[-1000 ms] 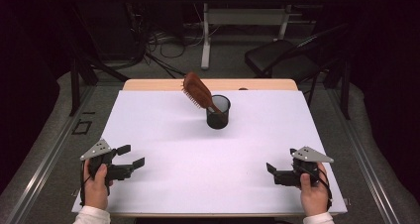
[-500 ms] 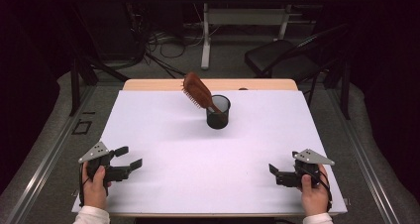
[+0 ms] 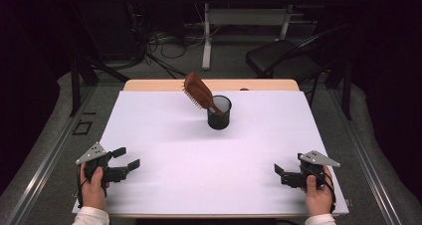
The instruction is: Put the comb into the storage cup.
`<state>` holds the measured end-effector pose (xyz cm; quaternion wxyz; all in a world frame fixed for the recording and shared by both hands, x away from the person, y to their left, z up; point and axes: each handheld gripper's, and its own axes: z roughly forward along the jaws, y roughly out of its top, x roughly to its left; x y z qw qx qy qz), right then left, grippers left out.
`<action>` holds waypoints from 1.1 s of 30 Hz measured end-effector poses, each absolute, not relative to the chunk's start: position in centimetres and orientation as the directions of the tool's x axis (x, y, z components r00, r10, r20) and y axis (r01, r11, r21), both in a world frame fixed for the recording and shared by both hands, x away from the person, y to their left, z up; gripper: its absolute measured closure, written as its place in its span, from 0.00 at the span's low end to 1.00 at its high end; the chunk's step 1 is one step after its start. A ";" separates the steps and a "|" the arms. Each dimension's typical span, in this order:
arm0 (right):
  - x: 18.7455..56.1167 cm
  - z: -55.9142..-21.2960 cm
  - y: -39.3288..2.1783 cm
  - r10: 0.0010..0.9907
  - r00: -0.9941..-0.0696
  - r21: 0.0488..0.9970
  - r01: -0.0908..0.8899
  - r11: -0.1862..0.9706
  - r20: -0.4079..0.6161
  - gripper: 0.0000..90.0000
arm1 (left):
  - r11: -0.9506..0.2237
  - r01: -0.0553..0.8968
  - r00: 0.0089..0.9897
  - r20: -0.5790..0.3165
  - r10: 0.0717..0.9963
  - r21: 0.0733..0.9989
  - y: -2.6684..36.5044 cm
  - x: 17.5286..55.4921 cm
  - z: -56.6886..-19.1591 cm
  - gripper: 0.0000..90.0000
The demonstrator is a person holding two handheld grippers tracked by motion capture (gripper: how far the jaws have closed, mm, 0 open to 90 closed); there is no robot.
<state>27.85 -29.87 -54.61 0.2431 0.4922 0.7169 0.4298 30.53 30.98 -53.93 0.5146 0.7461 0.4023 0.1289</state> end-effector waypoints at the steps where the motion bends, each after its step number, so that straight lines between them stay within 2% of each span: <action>1: 27.8 -54.6 -29.9 0.915 -0.395 0.853 0.502 0.144 0.078 0.02 | -0.146 0.468 0.643 -0.223 0.732 0.871 31.0 30.5 -54.0 0.18; 33: 28.1 -55.2 -30.3 0.920 -0.383 0.850 0.510 0.133 0.086 0.02 | -0.146 0.474 0.647 -0.231 0.727 0.868 30.9 30.8 -54.5 0.18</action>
